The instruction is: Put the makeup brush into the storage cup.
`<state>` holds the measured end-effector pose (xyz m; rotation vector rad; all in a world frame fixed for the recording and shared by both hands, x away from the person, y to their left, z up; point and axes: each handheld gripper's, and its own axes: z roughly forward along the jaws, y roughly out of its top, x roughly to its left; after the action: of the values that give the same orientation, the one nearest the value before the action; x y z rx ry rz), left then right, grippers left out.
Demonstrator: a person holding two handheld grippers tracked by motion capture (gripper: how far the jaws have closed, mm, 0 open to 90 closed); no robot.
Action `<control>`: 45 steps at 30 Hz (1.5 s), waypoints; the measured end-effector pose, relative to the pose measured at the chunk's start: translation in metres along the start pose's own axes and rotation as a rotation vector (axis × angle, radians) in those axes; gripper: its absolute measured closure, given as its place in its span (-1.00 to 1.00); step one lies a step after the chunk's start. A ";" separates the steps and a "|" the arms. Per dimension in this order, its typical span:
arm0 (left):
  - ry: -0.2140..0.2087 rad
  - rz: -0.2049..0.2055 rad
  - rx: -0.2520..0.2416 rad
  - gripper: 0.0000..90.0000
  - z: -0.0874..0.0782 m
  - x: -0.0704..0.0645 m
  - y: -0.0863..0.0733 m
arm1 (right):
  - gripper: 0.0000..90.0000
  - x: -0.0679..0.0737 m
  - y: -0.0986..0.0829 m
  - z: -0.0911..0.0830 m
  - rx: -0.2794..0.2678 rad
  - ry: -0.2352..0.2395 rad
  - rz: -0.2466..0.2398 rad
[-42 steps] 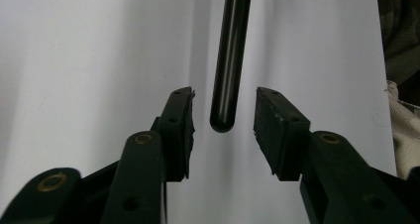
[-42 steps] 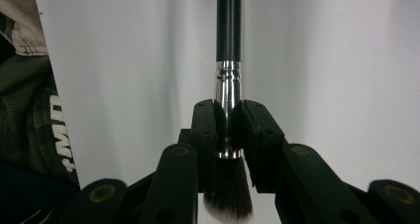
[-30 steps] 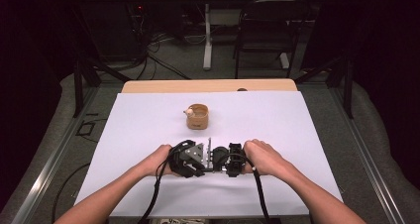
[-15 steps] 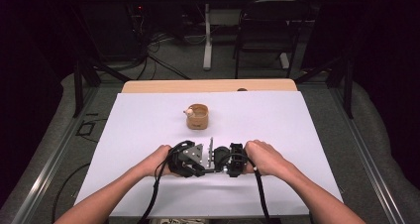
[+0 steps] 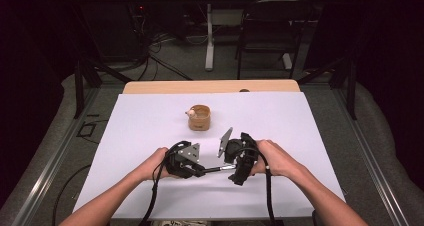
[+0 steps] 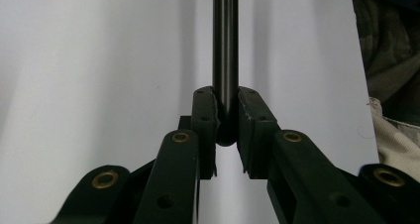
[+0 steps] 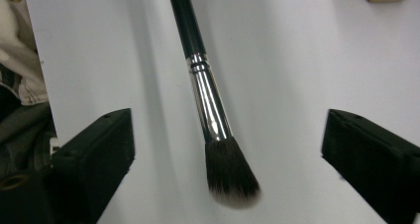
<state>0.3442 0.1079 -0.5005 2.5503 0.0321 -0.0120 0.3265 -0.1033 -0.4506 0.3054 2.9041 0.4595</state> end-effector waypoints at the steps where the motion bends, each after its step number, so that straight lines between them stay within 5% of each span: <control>1: 0.001 -0.005 -0.010 0.76 0.000 0.000 -0.002 | -0.94 -0.002 -0.002 -0.002 -0.009 0.001 0.009; 9: 0.019 -0.057 -0.082 0.76 -0.001 -0.001 -0.013 | -1.00 -0.010 -0.029 -0.016 -0.175 0.003 0.133; 26: 0.069 -0.164 -0.238 0.76 -0.005 -0.001 -0.029 | -1.00 -0.010 -0.076 -0.014 -0.374 -0.087 0.290; 45: 0.117 -0.257 -0.402 0.76 -0.006 0.002 -0.037 | -1.00 0.005 -0.104 0.010 -0.469 -0.098 0.416</control>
<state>0.3453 0.1424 -0.5163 2.1274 0.3706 0.0404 0.3065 -0.1961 -0.4946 0.8261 2.5267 1.1255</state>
